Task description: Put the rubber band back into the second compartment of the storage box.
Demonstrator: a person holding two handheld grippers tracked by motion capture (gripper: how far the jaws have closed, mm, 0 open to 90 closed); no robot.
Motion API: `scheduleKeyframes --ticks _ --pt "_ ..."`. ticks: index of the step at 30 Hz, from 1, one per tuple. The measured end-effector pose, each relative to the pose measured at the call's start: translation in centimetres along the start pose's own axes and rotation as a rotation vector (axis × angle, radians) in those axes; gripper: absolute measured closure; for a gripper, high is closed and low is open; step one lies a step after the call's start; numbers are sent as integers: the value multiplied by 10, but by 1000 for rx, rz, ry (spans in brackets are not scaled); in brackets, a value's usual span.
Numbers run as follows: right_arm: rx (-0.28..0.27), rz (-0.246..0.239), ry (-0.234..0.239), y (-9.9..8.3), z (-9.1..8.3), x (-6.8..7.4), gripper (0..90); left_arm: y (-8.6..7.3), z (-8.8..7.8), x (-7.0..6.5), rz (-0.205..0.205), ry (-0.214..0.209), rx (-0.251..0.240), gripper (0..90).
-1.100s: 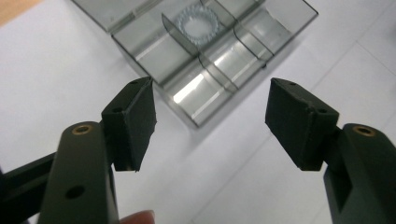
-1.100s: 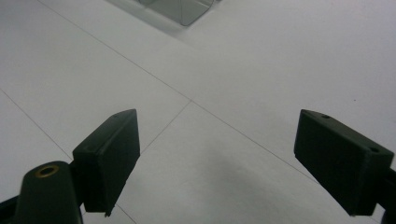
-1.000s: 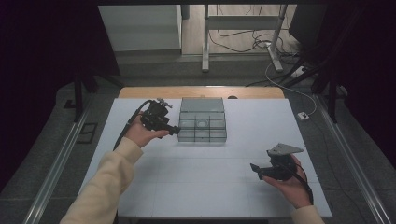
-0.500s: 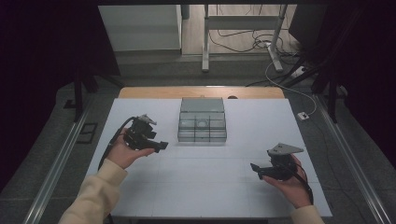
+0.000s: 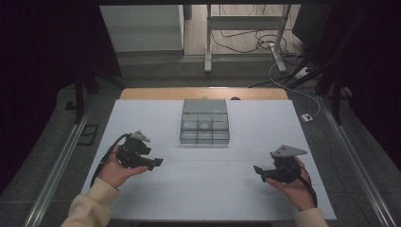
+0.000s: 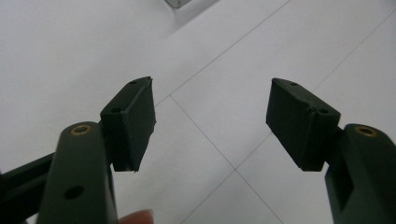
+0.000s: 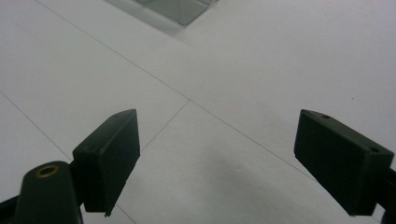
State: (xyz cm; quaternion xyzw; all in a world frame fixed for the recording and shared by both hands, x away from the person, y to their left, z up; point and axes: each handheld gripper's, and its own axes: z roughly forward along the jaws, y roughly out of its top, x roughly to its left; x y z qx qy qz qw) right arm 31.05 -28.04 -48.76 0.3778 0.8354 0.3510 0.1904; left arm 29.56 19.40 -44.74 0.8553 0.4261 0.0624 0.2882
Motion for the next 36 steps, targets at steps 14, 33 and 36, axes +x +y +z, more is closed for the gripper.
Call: scheduleKeyframes --ticks 14,33,36 --pt "3 -1 2 0 0 0 143 -3 6 -1 -5 -4 6 329" --pt "10 -6 1 0 1 0 143 -28 23 0 -17 -20 48 333" --pt "13 -11 1 0 2 1 143 -32 25 0 -18 -20 58 334"
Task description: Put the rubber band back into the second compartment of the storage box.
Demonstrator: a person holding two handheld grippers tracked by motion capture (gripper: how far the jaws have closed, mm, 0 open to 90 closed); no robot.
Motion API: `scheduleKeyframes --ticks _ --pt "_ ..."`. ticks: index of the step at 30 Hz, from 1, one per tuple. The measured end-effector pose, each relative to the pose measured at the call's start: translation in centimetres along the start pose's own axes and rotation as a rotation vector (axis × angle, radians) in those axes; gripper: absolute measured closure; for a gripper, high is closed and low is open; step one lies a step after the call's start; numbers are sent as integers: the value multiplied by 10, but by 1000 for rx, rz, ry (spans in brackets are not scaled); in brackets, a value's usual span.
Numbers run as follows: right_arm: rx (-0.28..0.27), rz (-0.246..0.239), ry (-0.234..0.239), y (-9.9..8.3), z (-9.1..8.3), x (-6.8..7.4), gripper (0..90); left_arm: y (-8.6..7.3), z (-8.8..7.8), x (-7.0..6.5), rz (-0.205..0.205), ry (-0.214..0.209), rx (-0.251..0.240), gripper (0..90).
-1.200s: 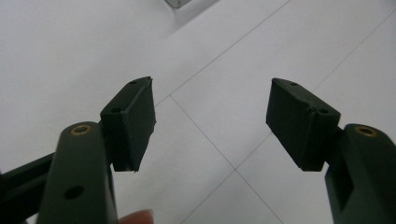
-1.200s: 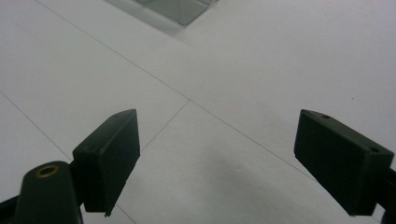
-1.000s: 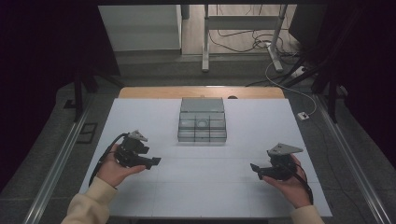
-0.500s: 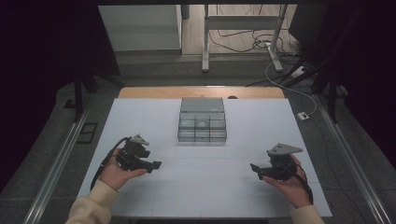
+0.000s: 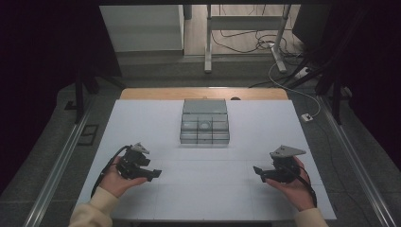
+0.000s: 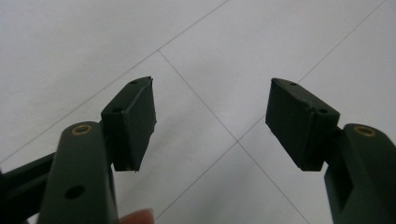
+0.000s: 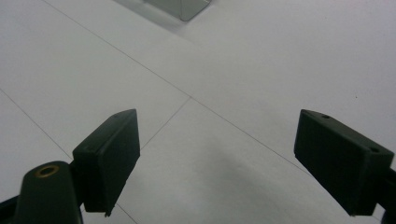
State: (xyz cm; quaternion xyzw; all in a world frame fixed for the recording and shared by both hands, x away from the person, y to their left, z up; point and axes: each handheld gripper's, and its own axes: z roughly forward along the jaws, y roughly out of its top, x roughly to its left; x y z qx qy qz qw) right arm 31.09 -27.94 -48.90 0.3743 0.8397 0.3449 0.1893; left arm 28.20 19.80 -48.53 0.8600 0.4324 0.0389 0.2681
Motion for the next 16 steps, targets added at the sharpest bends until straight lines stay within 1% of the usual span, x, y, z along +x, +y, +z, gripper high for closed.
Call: scheduleKeyframes --ticks 2,8,16 --pt "-1 0 0 0 0 0 143 -2 1 0 1 1 8 334" --pt "-2 2 -1 0 0 0 143 -2 2 -1 8 4 10 334" --pt "-4 3 -2 0 -1 0 143 -1 2 -1 6 3 7 333"
